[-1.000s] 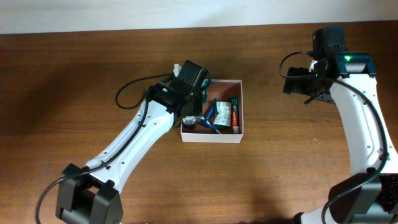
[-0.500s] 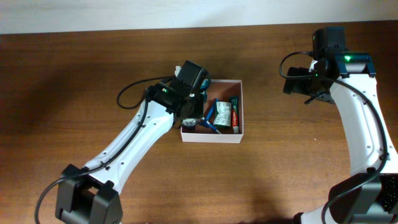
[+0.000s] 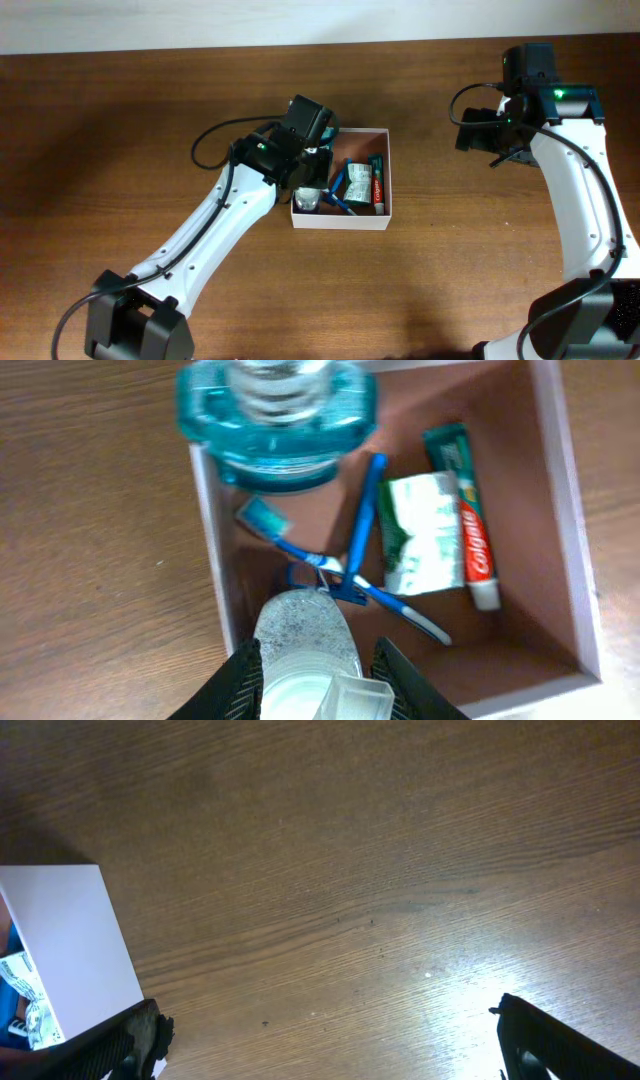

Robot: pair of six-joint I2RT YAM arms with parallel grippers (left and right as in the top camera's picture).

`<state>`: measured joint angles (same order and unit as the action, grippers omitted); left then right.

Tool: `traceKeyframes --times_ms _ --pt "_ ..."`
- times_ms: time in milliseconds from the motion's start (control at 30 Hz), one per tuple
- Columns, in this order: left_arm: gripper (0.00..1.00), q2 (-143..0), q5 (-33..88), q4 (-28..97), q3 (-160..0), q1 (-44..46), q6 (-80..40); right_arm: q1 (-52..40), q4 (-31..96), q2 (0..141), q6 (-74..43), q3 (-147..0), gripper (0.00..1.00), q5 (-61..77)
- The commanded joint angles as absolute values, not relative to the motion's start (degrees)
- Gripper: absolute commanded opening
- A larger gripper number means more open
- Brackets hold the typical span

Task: Pack container
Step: 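Lower the soap bottle into the box's front-left corner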

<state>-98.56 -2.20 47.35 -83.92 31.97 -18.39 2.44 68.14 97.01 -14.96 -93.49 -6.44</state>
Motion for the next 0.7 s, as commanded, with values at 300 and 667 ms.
traceKeyframes --times_ms 300,667 --pt "0.40 -96.07 2.61 45.82 -83.92 31.99 -13.56 2.66 68.14 96.47 -15.03 -93.93 0.98 -7.16" --pt "0.45 -96.12 1.83 45.89 -83.88 31.99 -13.56 2.66 68.14 96.47 -15.03 -93.93 0.98 -7.16"
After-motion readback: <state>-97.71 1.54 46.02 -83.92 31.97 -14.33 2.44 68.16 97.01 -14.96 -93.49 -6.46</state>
